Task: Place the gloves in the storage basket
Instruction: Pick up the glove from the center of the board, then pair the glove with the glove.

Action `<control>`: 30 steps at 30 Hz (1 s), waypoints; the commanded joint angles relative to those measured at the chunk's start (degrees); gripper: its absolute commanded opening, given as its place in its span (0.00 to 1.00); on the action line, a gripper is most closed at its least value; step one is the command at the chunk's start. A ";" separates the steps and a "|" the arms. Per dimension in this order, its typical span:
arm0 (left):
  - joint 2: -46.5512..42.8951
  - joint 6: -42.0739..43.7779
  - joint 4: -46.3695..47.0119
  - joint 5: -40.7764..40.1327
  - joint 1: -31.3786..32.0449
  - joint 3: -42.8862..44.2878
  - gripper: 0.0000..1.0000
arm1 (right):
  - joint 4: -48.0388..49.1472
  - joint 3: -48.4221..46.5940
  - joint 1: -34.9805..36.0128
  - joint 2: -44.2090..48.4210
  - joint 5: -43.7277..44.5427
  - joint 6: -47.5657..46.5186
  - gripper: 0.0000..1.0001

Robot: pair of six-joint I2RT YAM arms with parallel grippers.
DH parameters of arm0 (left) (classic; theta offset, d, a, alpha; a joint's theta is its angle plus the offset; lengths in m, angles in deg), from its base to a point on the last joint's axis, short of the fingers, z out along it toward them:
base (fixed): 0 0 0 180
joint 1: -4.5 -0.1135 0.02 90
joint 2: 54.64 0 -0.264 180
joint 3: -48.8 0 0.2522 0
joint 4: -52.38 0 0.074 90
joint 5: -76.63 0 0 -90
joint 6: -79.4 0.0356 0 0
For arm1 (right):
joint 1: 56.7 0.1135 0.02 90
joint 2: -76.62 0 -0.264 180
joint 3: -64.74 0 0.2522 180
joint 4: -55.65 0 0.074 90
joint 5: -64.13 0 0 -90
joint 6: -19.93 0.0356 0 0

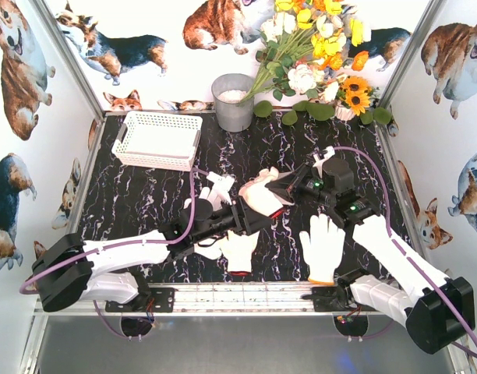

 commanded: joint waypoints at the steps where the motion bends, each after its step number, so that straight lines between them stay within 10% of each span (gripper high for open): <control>1: 0.77 -1.26 5.19 -0.99 -0.69 -0.46 0.44 | 5.18 -2.63 -0.20 1.41 -2.21 1.11 0.00; 11: 0.34 -2.48 1.99 -1.25 -3.56 0.18 0.00 | 6.26 -1.48 -0.20 0.89 0.65 -0.37 0.00; 30: -9.80 7.79 -25.03 12.41 -9.27 -2.06 0.00 | 11.06 7.22 9.38 -8.28 9.57 -10.52 0.00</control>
